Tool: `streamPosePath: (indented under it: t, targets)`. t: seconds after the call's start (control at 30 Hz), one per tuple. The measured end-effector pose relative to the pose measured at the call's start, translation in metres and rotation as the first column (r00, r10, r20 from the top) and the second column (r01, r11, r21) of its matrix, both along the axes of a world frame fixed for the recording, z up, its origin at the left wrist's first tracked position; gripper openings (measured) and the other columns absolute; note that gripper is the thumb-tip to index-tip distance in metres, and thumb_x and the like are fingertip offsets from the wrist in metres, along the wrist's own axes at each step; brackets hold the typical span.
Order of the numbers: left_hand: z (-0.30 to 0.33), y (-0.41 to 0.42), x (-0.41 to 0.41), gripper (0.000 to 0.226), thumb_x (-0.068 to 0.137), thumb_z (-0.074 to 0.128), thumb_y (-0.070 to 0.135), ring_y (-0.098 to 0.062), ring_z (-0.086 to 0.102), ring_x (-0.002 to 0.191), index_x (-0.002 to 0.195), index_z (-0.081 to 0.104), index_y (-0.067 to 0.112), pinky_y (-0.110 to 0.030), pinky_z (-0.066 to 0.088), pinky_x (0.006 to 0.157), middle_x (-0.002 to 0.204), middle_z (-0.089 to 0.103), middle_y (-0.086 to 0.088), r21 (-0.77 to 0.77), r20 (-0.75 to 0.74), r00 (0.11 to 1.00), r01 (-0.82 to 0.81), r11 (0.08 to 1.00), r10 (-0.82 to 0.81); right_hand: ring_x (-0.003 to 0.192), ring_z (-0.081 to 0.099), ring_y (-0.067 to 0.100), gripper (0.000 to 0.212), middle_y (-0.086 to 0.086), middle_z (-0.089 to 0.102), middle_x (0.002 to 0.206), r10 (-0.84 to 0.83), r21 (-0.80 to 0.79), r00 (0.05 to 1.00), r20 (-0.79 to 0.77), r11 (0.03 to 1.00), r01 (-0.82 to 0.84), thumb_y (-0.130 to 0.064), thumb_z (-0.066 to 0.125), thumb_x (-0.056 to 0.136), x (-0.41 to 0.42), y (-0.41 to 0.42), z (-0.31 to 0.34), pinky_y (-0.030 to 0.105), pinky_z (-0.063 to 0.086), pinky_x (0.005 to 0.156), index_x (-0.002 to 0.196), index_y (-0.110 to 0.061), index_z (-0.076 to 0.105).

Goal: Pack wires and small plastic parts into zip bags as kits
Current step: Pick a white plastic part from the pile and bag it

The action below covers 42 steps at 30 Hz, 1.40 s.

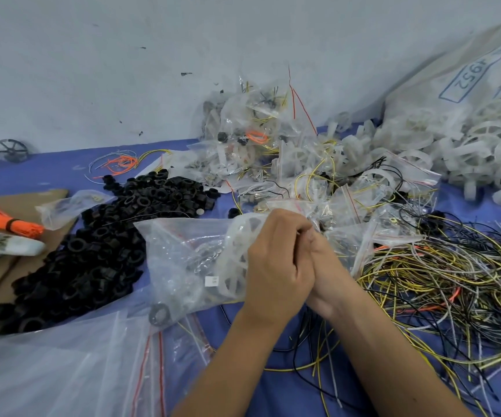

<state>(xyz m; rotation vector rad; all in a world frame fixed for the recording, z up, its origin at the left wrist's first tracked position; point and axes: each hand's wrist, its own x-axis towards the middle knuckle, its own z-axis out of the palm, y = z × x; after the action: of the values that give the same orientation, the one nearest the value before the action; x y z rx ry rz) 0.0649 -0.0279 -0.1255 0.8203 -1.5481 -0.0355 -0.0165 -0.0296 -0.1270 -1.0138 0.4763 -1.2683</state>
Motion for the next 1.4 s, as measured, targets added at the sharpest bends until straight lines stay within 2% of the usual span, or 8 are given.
streamPosePath:
  t: [0.17,0.33,0.47,0.73,0.87,1.03,1.27,1.4]
  targets:
    - [-0.005,-0.001,-0.001,0.023,0.085,0.063,-0.013,-0.001,0.05,0.086,0.094,0.058,0.008,-0.01,0.037,0.081,0.089,0.058,0.0,0.02,-0.016,1.0,0.007,1.0,-0.006,0.072,0.064,-0.008,0.027,-0.014,0.067,0.078,-0.165,-0.037,0.963,-0.214,0.986,0.16,-0.008,0.036,0.103,0.003,-0.004,-0.012,0.01,0.052,0.068,0.09,-0.02,0.057]
    - [-0.007,-0.005,0.006,0.017,0.086,0.065,-0.008,-0.006,0.049,0.078,0.091,0.059,0.006,-0.008,0.035,0.077,0.085,0.056,0.003,0.089,-0.028,0.997,-0.065,0.994,0.067,0.06,0.045,-0.008,0.035,-0.018,0.056,0.058,-0.454,-0.352,0.694,-0.559,0.888,0.298,-0.004,0.053,0.095,0.005,-0.01,-0.011,0.013,0.039,0.055,0.066,-0.024,0.055]
    - [-0.004,-0.007,0.01,0.016,0.089,0.066,-0.004,-0.005,0.051,0.076,0.09,0.059,0.01,-0.009,0.036,0.073,0.083,0.055,0.007,0.117,-0.063,0.992,-0.099,0.988,0.107,0.064,0.059,0.0,0.038,-0.014,0.067,0.066,-0.387,-0.241,0.794,-0.469,0.921,0.307,0.007,0.056,0.096,0.008,-0.008,-0.007,0.017,0.046,0.058,0.076,-0.023,0.067]
    - [0.011,-0.014,0.034,0.004,0.098,0.058,0.016,-0.011,0.059,0.079,0.095,0.058,0.014,-0.024,0.048,0.065,0.089,0.059,0.005,0.116,-0.147,0.979,-0.124,0.986,0.14,0.04,0.056,0.015,0.047,0.008,0.059,0.051,-0.328,-0.144,0.811,-0.484,0.944,0.296,-0.021,0.042,0.109,0.01,-0.008,-0.002,0.019,0.042,0.04,0.07,-0.004,0.062]
    - [0.026,-0.022,0.051,0.011,0.098,0.055,0.022,-0.013,0.059,0.078,0.088,0.058,0.02,-0.016,0.041,0.063,0.084,0.061,0.008,0.204,-0.208,0.959,-0.149,0.968,0.191,0.082,0.074,0.023,0.062,0.005,0.076,0.09,-0.22,-0.102,0.82,-0.529,0.975,0.196,-0.072,0.037,0.096,0.007,-0.014,-0.002,0.038,0.058,0.071,0.1,-0.021,0.073]
    - [0.032,-0.043,0.074,0.029,0.101,0.053,0.033,-0.017,0.058,0.076,0.08,0.063,0.015,-0.037,0.047,0.073,0.076,0.064,0.006,0.47,-0.086,0.96,-0.197,0.86,0.267,0.084,0.065,0.003,0.024,-0.025,0.071,0.089,-0.378,-0.39,0.48,-0.791,0.917,0.08,-0.028,0.064,0.095,0.012,-0.016,-0.019,0.034,0.053,0.081,0.118,-0.024,0.07]
    - [0.051,-0.073,0.097,0.044,0.1,0.043,0.064,-0.015,0.058,0.089,0.093,0.063,0.025,-0.031,0.042,0.072,0.095,0.063,0.006,0.771,0.275,0.961,-0.208,0.601,-0.02,0.082,0.064,0.006,0.038,-0.011,0.073,0.089,-0.351,-0.241,0.736,-0.579,0.936,0.257,-0.004,0.045,0.105,0.011,-0.016,-0.013,0.025,0.052,0.075,0.092,-0.024,0.074]
    - [0.067,-0.076,0.103,0.063,0.085,0.054,0.081,-0.008,0.056,0.124,0.125,0.067,0.033,-0.031,0.04,0.1,0.13,0.063,0.015,0.903,0.146,0.94,0.0,0.429,-0.309,0.108,0.071,0.02,0.031,0.008,0.076,0.111,-0.311,-0.164,0.861,-0.403,0.95,0.266,-0.002,0.041,0.107,0.01,-0.017,-0.01,0.03,0.056,0.091,0.113,-0.004,0.071]
